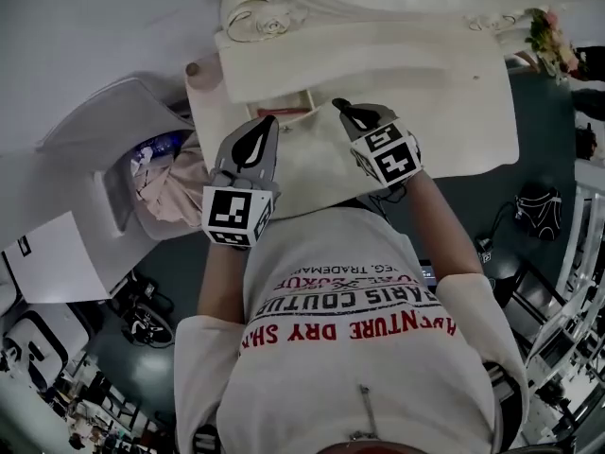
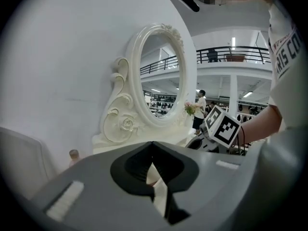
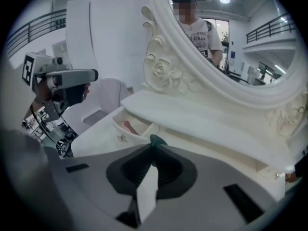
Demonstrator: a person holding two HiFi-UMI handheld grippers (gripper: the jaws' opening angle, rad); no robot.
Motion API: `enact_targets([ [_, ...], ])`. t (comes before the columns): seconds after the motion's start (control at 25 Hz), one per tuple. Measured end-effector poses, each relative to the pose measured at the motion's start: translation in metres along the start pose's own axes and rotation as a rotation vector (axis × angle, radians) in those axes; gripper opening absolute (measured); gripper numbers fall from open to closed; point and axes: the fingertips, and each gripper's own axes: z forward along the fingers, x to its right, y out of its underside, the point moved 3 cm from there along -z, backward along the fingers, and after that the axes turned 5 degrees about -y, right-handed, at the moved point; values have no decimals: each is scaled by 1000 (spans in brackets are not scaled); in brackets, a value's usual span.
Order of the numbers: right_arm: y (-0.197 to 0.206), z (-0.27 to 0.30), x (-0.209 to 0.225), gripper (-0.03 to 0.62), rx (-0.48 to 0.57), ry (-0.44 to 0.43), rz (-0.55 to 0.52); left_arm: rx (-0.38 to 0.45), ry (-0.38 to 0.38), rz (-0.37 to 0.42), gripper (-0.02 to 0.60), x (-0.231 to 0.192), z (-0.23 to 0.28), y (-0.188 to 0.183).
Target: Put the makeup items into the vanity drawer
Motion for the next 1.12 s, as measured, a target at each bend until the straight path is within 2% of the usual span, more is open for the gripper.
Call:
enact_targets([
  [0.24,-41,30,-43,26,4,-128,-161,24,-145,-48,9,-31,-35,4],
  [0.36,-55,49,-66,26,-12,-181,-221,27,-195,-75,9,-45,-52,10],
  [0.6,-70,82,-84,26,-45,-213,-295,34,-267,-105,9,-67,-76,20],
  [0.76,-75,96,-88,29,-49,-212,-285,23,-305,-122,9,-77,-88,29],
  [0.84,-77,98,-90,104,-32,-218,-255,20,-315,-127,11,-80,-92,32],
  [0.88,-78,98,-90,121,-25,-220,-242,19,-317,-129,9,-81,-93,33],
  [1.12,-77,86,-83,138,-8,-193,-210,34,-281,-112,9,-81,-82,24],
])
